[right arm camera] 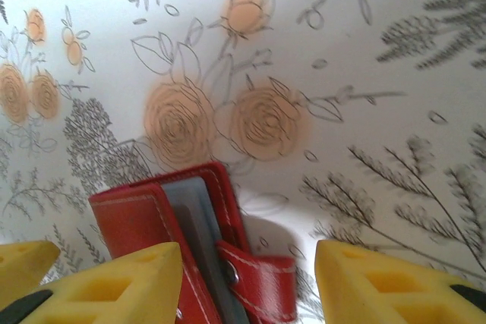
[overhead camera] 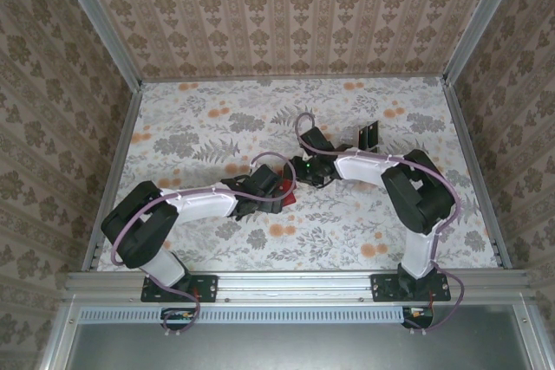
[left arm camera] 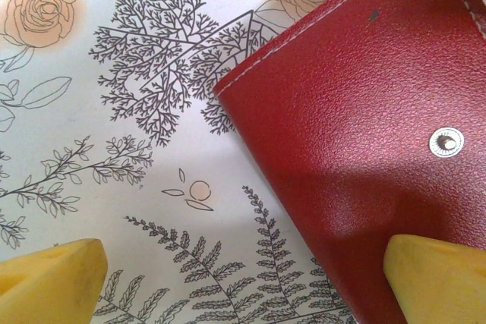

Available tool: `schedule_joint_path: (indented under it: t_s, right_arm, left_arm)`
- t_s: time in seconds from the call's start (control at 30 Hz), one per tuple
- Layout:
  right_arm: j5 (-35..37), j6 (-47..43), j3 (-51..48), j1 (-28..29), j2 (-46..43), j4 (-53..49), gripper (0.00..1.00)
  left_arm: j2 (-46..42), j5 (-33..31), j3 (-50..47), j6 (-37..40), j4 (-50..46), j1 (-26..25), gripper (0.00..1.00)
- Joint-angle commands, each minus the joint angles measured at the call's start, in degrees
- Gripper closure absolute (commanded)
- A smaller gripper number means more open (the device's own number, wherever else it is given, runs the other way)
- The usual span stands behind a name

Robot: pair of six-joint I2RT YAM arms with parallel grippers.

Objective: Put the credit cards into the card holder
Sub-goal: Rotate the card holder at the center of the table.

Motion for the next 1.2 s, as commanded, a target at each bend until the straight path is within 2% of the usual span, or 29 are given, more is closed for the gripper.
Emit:
schedule_joint_path:
  t_s: [0.0, 0.3, 0.7, 0.97, 1.17]
  right_arm:
    - [-2.38, -0.53, 2.61, -0.38, 2.27, 1.36, 0.49]
    - [-8.23, -1.2, 0.63, -0.45, 3.36, 3.69, 0.52]
    - [-21.63, 2.76, -16.29, 0.01, -5.79, 18.42, 0.58]
    - [-25.83, 1.91, -20.02, 0.36, -6.23, 21.37, 0.64]
    - [-26.67, 1.41, -19.68, 0.39, -3.59, 21.87, 0.78]
  left_arm:
    - [1.22, 0.48, -2.64, 2.04, -5.72, -0.12, 0.0]
    - [0.47, 0.01, -2.61, 1.92, -6.3, 0.14, 0.0]
    - [-1.98, 0.01, -4.15, 2.88, -6.82, 2.25, 0.0]
    - [-1.58, 0.56, -4.57, 2.44, -6.08, 2.44, 0.0]
    - [-1.3, 0.76, -4.99, 2.1, -5.78, 2.33, 0.0]
